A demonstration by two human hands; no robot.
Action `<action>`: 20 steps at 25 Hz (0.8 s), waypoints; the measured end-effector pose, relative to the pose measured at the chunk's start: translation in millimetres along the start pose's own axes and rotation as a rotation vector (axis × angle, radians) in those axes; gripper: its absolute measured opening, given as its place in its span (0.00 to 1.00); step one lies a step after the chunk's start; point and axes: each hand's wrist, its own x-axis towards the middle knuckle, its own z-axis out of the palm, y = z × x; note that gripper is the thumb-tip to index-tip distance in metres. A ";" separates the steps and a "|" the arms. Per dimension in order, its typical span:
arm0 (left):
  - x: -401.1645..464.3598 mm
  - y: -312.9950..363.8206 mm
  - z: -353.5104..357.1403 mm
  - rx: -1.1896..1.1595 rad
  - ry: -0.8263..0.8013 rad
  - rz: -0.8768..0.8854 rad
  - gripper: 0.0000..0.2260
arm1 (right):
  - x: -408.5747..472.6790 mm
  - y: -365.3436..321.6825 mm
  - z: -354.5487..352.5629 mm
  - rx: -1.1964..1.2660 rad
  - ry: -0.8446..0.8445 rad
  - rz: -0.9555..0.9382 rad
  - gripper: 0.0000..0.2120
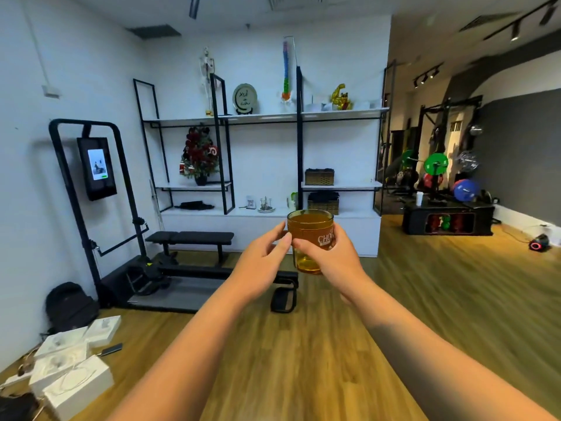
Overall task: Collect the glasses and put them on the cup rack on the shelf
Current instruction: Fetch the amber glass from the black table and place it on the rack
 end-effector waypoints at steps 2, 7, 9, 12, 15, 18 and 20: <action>17.3 0.9 26.0 0.009 0.007 -0.027 0.26 | 15.5 3.7 -30.6 -0.021 0.011 -0.005 0.37; 68.2 4.8 73.8 -0.006 -0.012 -0.004 0.23 | 53.6 20.4 -80.9 -0.009 0.025 -0.003 0.36; 87.8 2.4 89.1 -0.031 -0.021 0.014 0.21 | 69.6 28.9 -91.0 0.012 0.032 -0.006 0.35; 123.1 -11.6 106.3 -0.030 -0.014 0.005 0.21 | 99.7 46.9 -103.3 0.030 0.049 0.005 0.36; 159.8 -33.0 118.3 -0.032 -0.017 0.018 0.21 | 136.8 64.6 -109.8 0.014 0.067 0.010 0.36; 210.0 -56.6 122.2 -0.045 -0.029 0.030 0.22 | 184.6 81.2 -110.8 -0.007 0.084 -0.004 0.34; 252.4 -75.8 119.4 -0.044 -0.031 0.030 0.23 | 222.4 92.8 -108.3 -0.019 0.098 -0.004 0.35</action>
